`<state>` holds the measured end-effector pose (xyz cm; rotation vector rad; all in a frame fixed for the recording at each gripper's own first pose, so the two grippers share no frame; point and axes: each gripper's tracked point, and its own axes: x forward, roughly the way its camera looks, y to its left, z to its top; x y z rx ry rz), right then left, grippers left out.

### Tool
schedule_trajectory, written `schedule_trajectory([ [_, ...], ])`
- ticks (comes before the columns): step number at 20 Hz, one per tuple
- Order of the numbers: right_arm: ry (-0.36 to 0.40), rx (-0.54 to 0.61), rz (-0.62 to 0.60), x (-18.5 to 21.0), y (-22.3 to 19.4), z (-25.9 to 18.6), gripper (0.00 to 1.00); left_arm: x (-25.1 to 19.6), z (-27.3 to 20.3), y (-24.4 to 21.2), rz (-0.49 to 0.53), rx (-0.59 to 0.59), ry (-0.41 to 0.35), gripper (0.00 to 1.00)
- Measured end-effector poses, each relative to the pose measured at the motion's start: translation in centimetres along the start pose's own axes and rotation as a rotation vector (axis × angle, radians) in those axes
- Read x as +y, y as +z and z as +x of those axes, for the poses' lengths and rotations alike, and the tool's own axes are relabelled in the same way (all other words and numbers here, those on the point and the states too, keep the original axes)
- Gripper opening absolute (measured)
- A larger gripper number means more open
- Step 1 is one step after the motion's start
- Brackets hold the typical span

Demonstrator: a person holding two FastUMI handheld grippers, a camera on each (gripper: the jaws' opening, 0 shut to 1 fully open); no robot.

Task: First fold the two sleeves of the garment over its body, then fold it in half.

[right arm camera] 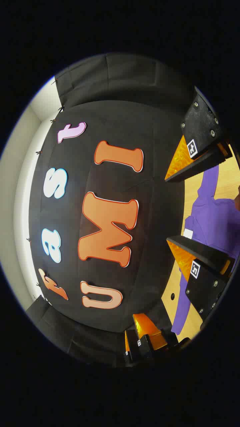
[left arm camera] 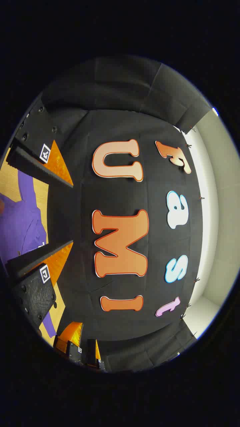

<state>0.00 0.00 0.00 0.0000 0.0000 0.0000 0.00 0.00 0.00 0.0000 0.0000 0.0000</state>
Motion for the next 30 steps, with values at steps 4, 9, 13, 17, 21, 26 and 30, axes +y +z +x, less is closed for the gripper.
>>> schedule_trajectory([
  [4, 0.013, 0.003, -0.001, 0.5, -0.1, 0.1, 0.95, 0.6, -0.2, -0.2, 0.01, 0.011, 0.011, 0.94],
  [9, 0.018, 0.005, 0.013, 0.8, 0.0, 0.3, 0.95, 1.0, -0.8, -0.1, 0.006, 0.003, 0.02, 0.94],
  [13, 0.024, 0.013, 0.015, 1.4, 0.0, 0.6, 0.95, 1.3, -0.6, -0.3, 0.01, 0.007, 0.023, 0.94],
  [17, 0.028, 0.012, -0.002, 1.8, -0.2, 0.5, 0.95, 1.7, -0.5, 0.0, 0.021, -0.01, 0.033, 0.94],
  [21, 0.027, 0.021, -0.004, 2.0, -0.3, 0.8, 0.95, 2.2, -0.1, -0.2, 0.025, -0.007, 0.039, 0.94],
  [26, 0.0, 0.035, -0.013, 1.2, -0.9, 1.6, 0.95, 1.7, 0.2, 0.0, 0.016, -0.015, 0.026, 0.94],
  [30, -0.044, 0.05, -0.016, -1.2, -1.8, 2.5, 0.95, 0.2, 0.3, 0.2, -0.004, -0.027, 0.0, 0.94],
])
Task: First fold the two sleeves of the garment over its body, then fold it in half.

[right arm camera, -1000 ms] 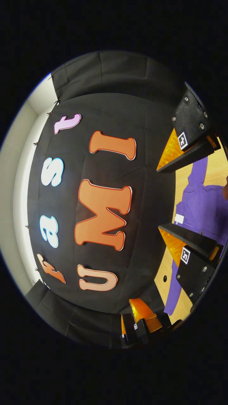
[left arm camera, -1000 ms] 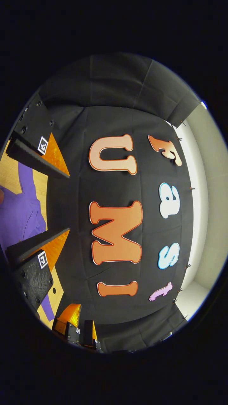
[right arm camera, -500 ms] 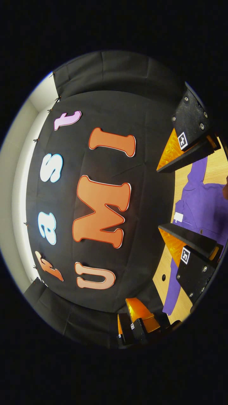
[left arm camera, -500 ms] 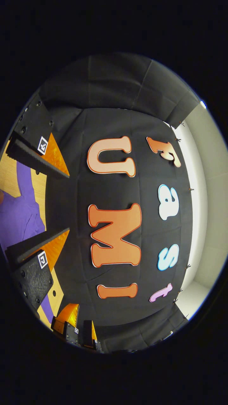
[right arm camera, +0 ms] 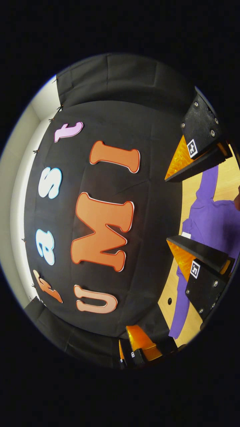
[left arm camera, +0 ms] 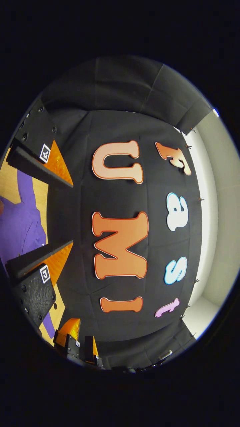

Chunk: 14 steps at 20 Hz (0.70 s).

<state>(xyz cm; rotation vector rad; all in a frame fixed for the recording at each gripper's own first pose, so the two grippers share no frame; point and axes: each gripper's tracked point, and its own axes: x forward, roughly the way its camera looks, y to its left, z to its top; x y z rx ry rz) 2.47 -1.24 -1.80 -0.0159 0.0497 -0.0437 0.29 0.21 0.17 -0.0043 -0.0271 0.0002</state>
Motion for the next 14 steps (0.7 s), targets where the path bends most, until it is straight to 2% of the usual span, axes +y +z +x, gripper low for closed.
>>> schedule_trajectory([
  [5, -0.048, 0.042, 0.006, -4.1, -2.8, 1.4, 0.95, -2.7, 0.4, -0.2, 0.0, 0.012, -0.027, 0.94],
  [14, -0.125, 0.229, -0.003, -14.3, -13.2, 4.3, 0.96, -8.2, 0.1, -1.1, 0.026, 0.062, -0.037, 0.94],
])
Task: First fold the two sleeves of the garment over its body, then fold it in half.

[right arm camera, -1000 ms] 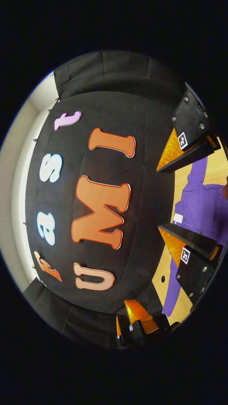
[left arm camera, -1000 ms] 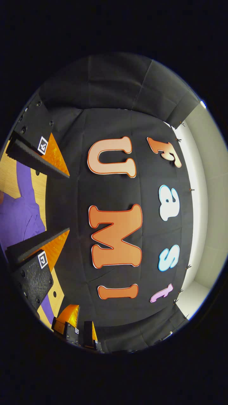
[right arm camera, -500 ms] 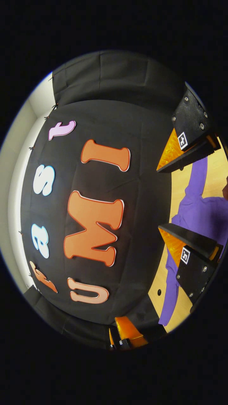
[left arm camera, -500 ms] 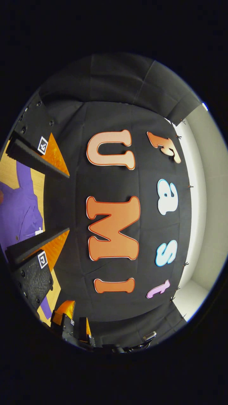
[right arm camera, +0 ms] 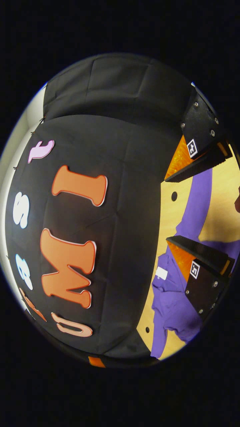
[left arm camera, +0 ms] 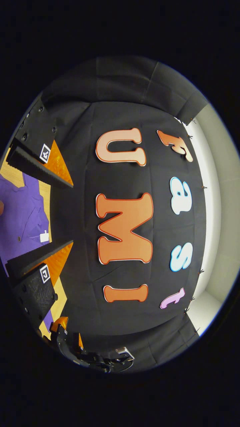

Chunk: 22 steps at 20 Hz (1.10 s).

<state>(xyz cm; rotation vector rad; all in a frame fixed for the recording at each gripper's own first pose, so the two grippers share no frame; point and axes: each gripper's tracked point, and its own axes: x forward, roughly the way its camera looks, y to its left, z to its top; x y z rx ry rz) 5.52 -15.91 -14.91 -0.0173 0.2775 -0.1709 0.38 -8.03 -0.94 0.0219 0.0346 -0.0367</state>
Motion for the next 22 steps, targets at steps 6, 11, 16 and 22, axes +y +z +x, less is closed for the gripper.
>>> schedule_trajectory([
  [6, -0.043, 0.307, 0.1, -7.9, -10.5, 4.7, 0.96, -3.0, -0.8, -1.6, 0.042, 0.06, 0.018, 0.94],
  [11, -0.128, 0.446, 0.204, -13.6, -16.3, 8.1, 0.96, -4.3, -1.2, -2.6, 0.081, 0.094, 0.027, 0.94],
  [16, -0.175, 0.594, 0.249, -16.2, -20.7, 10.2, 0.96, -5.3, -1.7, -3.0, 0.109, 0.115, 0.026, 0.94],
  [22, -0.168, 0.78, 0.293, -17.5, -25.0, 10.9, 0.96, -6.0, -2.0, -4.2, 0.116, 0.154, 0.026, 0.94],
])
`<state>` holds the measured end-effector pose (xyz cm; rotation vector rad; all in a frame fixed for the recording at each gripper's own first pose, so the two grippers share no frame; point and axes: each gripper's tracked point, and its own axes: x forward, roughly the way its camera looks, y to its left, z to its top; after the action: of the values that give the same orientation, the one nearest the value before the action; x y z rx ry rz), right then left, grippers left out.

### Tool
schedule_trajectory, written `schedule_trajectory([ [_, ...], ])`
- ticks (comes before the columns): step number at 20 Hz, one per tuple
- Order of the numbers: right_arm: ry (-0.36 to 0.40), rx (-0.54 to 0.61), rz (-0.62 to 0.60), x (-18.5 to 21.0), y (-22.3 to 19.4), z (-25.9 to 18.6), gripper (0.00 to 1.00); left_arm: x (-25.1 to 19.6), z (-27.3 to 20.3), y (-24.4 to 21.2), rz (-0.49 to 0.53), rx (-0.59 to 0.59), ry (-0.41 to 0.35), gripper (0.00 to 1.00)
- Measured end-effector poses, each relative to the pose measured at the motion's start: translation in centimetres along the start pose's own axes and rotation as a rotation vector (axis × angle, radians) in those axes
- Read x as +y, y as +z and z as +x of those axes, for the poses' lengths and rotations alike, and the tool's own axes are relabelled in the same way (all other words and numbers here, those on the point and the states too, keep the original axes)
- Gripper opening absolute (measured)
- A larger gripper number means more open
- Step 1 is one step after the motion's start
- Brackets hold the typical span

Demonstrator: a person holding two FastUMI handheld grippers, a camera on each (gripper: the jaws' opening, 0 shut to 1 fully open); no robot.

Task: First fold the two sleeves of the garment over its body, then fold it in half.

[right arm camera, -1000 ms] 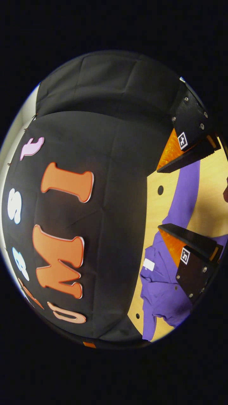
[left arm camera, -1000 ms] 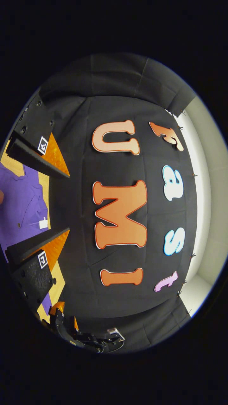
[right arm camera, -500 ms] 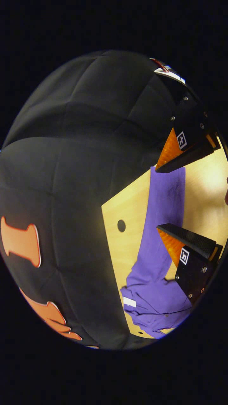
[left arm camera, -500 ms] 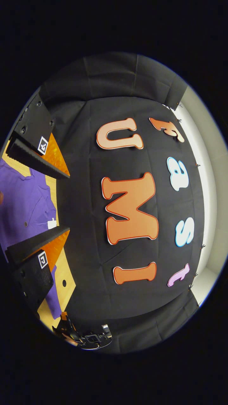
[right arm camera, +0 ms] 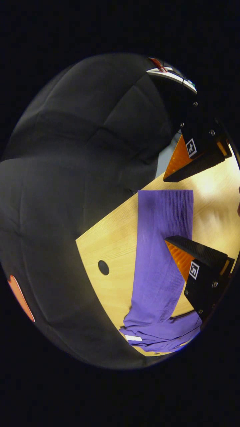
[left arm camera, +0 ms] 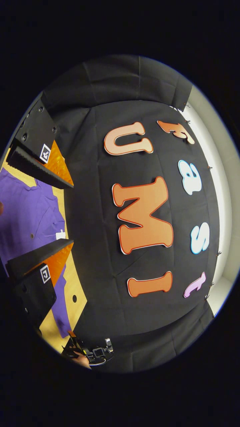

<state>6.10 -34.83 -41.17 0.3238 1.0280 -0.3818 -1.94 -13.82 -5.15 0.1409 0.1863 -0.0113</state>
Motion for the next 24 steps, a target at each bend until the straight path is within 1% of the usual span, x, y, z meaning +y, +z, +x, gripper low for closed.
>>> schedule_trajectory([
  [5, 0.012, 0.133, 0.02, -0.2, -0.8, 2.0, 0.97, -1.1, -0.5, -1.0, 0.005, 0.035, -0.014, 0.94],
  [7, 0.01, 0.177, 0.025, -0.6, -1.0, 2.7, 0.97, -2.0, -0.7, -1.9, -0.016, 0.065, -0.026, 0.94],
  [10, 0.012, 0.22, 0.056, -0.7, -0.7, 3.5, 0.96, -3.2, -0.8, -2.0, -0.001, 0.08, -0.048, 0.94],
  [15, 0.018, 0.316, 0.105, -1.0, -1.6, 4.6, 0.95, -3.9, -1.4, -2.5, 0.007, 0.093, -0.054, 0.94],
  [17, 0.009, 0.321, 0.1, -1.2, -1.3, 4.8, 0.92, -3.7, -1.6, -2.7, 0.009, 0.102, -0.048, 0.94],
  [18, 0.002, 0.329, 0.099, -1.3, -1.1, 5.0, 0.88, -3.7, -1.6, -2.9, 0.006, 0.11, -0.047, 0.94],
  [19, -0.006, 0.342, 0.101, -1.3, -1.1, 5.2, 0.88, -3.7, -1.6, -3.3, 0.003, 0.116, -0.044, 0.94],
  [23, -0.015, 0.392, 0.102, -0.6, -1.3, 5.1, 0.7, -3.8, -1.8, -3.3, 0.007, 0.123, -0.042, 0.95],
  [24, -0.016, 0.407, 0.105, -0.3, -1.6, 5.0, 0.63, -3.9, -1.8, -3.2, 0.007, 0.12, -0.042, 0.95],
])
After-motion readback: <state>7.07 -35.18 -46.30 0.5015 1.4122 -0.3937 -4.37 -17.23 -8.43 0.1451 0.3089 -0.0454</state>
